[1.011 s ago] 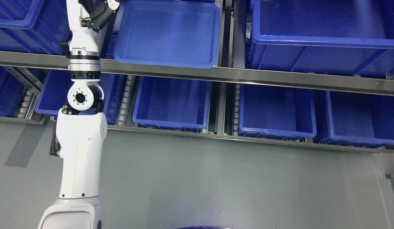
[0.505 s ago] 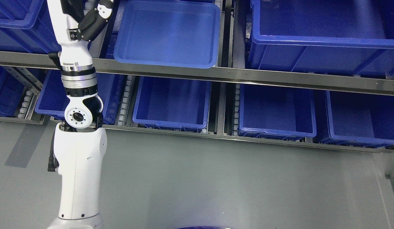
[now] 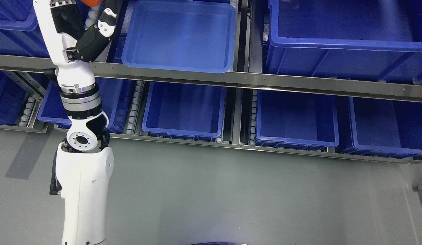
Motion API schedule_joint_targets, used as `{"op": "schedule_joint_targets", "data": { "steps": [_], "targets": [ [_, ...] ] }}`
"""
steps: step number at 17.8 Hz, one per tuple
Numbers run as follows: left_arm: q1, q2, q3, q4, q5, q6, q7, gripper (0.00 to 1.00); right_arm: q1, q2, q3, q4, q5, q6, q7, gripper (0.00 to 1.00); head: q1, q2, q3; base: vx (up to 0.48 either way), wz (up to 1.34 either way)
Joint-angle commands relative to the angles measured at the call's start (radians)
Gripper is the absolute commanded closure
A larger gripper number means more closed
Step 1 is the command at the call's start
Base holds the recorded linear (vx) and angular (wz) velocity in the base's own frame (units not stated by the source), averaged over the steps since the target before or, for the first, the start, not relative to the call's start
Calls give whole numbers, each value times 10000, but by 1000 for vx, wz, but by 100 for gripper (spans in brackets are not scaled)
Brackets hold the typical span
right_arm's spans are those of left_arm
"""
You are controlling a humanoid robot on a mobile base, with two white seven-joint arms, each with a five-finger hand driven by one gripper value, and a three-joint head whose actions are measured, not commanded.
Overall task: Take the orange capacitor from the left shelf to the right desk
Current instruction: 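Lift the orange container up and out of the bin with the left hand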
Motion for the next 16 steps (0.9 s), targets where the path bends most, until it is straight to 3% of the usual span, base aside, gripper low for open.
{"op": "schedule_joint_targets", "data": {
  "steps": [1, 8, 16],
  "targets": [
    [159, 175, -211, -544, 107, -56, -1, 90, 200, -175, -123, -175, 46, -6, -8, 0, 0, 0, 0, 0, 0],
    [680, 175, -441, -544, 138, 5, 14, 90, 200, -175, -123, -175, 46, -6, -8, 0, 0, 0, 0, 0, 0],
    [2597, 175, -1514, -544, 199, 864, 14, 90, 200, -175, -123, -175, 46, -6, -8, 0, 0, 0, 0, 0, 0]
  ]
}}
